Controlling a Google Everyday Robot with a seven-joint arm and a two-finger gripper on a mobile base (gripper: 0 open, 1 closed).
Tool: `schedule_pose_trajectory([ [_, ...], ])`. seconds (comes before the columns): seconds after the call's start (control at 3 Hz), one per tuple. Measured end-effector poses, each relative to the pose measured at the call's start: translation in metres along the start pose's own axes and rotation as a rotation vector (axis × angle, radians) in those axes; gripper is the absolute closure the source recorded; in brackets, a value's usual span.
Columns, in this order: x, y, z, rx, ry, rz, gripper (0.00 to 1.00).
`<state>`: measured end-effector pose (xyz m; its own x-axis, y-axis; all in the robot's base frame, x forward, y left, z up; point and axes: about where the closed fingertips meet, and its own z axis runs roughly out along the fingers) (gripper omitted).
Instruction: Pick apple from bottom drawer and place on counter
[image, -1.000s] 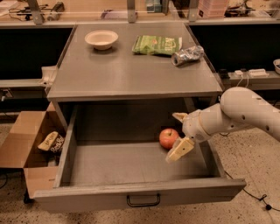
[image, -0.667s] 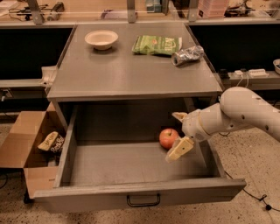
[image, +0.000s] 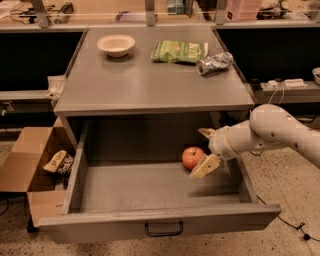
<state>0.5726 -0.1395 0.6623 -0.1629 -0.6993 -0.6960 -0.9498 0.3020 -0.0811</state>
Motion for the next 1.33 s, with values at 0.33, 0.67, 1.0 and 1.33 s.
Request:
schedule_pose_trajectory([
  [0.33,0.011,-0.011,0.012,0.002,0.013,0.003,0.0],
  [0.67,0.022,-0.015,0.017,0.005,0.046,0.004,0.18],
  [1.0,0.027,-0.015,0.02,0.004,0.065,-0.002,0.42],
  [1.33,0.027,-0.015,0.02,0.004,0.065,-0.002,0.64],
])
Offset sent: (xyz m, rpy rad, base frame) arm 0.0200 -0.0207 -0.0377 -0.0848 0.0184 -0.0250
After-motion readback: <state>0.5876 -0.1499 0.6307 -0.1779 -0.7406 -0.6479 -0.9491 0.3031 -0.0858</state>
